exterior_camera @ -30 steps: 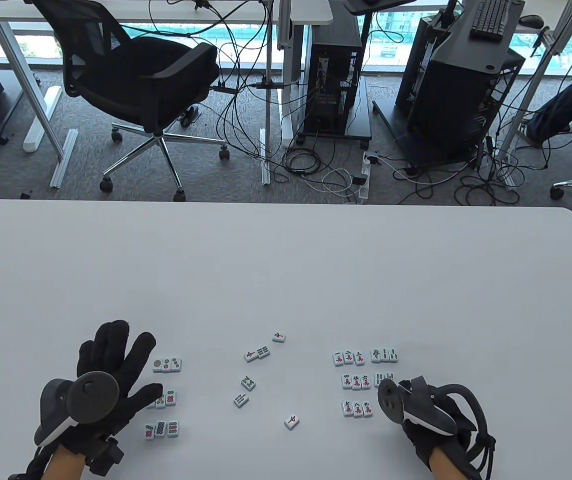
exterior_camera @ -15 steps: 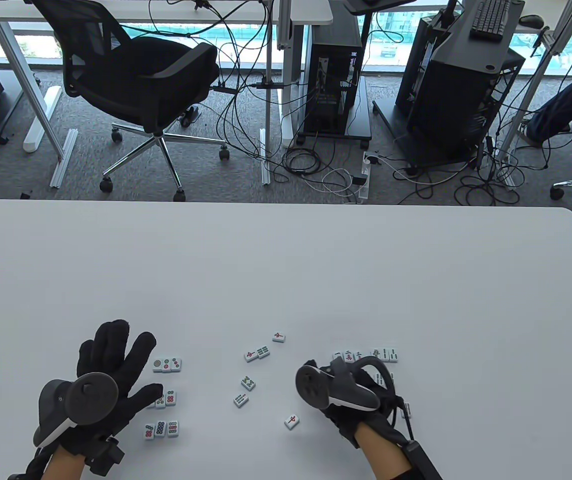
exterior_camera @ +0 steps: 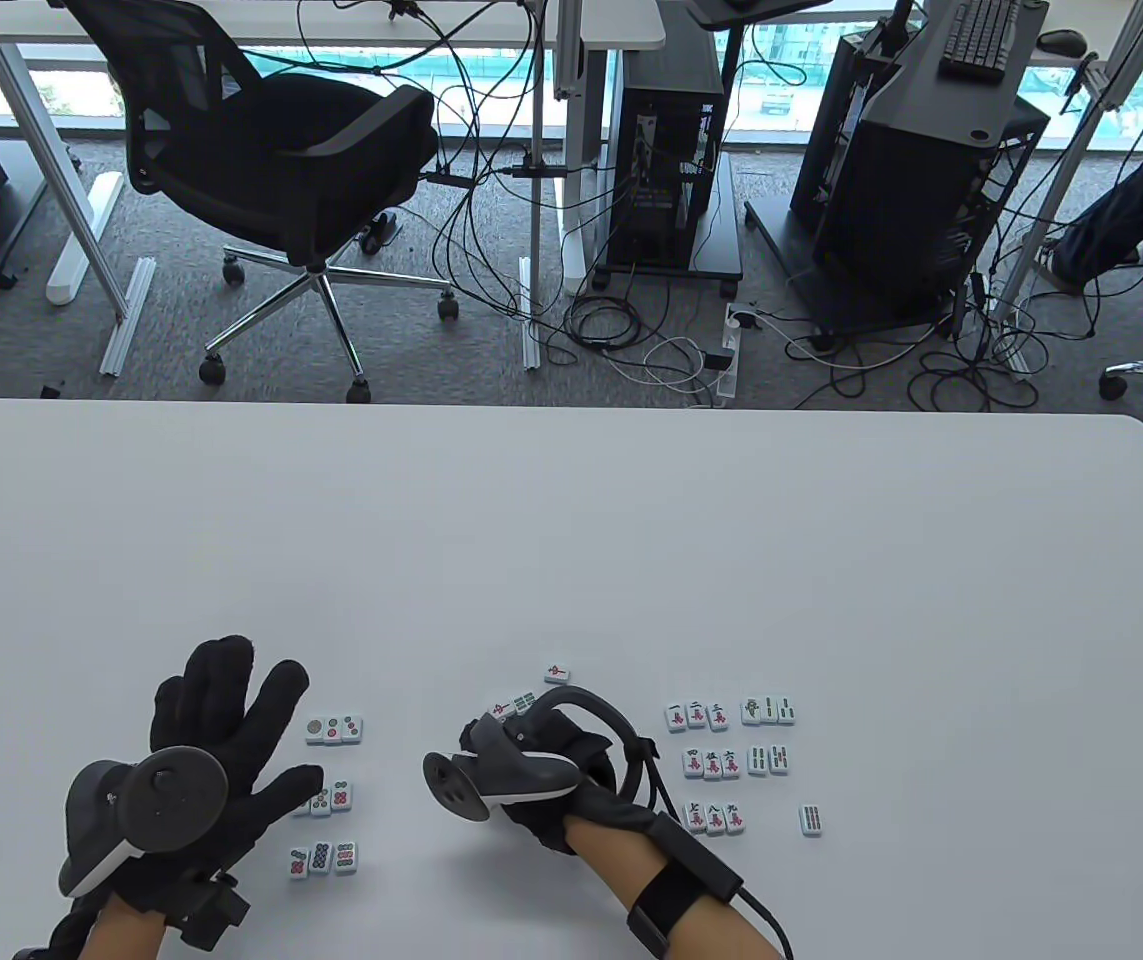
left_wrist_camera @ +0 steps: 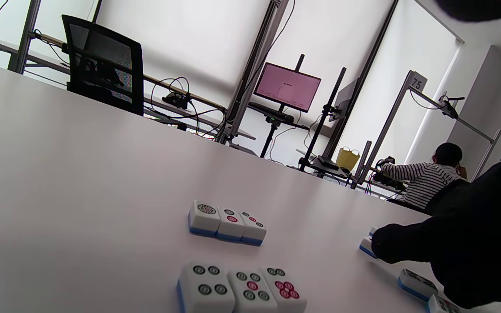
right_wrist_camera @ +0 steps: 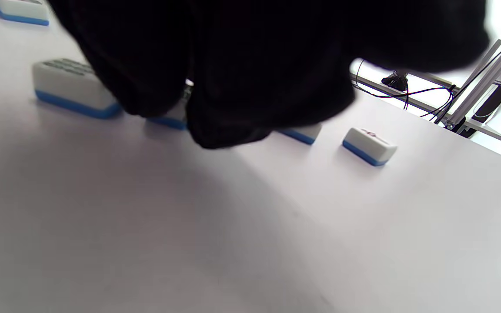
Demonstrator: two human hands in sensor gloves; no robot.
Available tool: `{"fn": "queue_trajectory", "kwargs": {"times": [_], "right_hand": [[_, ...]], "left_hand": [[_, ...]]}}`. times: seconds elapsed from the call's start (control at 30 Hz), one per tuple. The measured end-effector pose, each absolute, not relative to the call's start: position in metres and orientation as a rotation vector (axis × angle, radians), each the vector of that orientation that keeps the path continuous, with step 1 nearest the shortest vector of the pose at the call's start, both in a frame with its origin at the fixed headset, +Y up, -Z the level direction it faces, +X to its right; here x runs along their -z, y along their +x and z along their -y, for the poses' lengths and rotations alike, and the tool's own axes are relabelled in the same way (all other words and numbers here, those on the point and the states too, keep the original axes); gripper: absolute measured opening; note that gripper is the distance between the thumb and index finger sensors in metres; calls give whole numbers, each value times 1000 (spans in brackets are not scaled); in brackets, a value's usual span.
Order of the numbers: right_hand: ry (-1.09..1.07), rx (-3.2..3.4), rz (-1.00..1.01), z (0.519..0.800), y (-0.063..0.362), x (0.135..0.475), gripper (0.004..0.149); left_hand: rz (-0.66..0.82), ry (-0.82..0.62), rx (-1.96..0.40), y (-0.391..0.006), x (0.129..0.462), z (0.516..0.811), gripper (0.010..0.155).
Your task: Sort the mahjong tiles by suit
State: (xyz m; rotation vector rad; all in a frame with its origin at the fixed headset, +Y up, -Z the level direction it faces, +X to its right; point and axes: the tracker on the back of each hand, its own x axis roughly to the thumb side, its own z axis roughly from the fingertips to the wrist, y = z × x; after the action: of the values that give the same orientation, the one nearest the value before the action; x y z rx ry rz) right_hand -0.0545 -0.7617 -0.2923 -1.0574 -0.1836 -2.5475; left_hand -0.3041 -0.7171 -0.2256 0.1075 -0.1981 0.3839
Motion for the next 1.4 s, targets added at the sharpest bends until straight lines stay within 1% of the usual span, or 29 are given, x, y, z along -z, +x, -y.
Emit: {"fn": "queue_trajectory", "kwargs": {"times": [0.1,0.23,0.33,0.43,0.53,0.57,0.7,0.83,0.93,1.07,1.17,1.4], "right_hand": [[-1054,2494,196,769,-59,294,61],[-1080,2514,157,771,-59,294,58],[-1120,2501,124,770,-55,292,58],[-1134,2507,32,760,-42,288,57],[-1074,2581,8,744,-20,286,58],[-1036,2621,4,734,-4,285,58],[-891,2683,-8,714,43,281,57],[-743,2744,81,705,98,275,57],[-614,2783,132,708,135,269,57],[-489,2800,201,723,174,261,57],[-459,2803,222,738,189,256,57],[-429,2762,205,757,197,255,57]], "left_hand": [[198,108,-385,-304,225,717,84],[198,108,-385,-304,225,717,84],[201,108,-385,-304,225,716,84],[201,109,-386,-304,225,716,84],[199,110,-387,-305,225,717,84],[200,110,-387,-305,225,717,84],[200,104,-378,-304,225,718,84],[198,97,-366,-304,226,720,85],[195,89,-358,-304,226,721,84],[191,78,-343,-303,227,724,84],[185,68,-335,-303,228,726,84],[175,53,-329,-303,229,728,84]]}}
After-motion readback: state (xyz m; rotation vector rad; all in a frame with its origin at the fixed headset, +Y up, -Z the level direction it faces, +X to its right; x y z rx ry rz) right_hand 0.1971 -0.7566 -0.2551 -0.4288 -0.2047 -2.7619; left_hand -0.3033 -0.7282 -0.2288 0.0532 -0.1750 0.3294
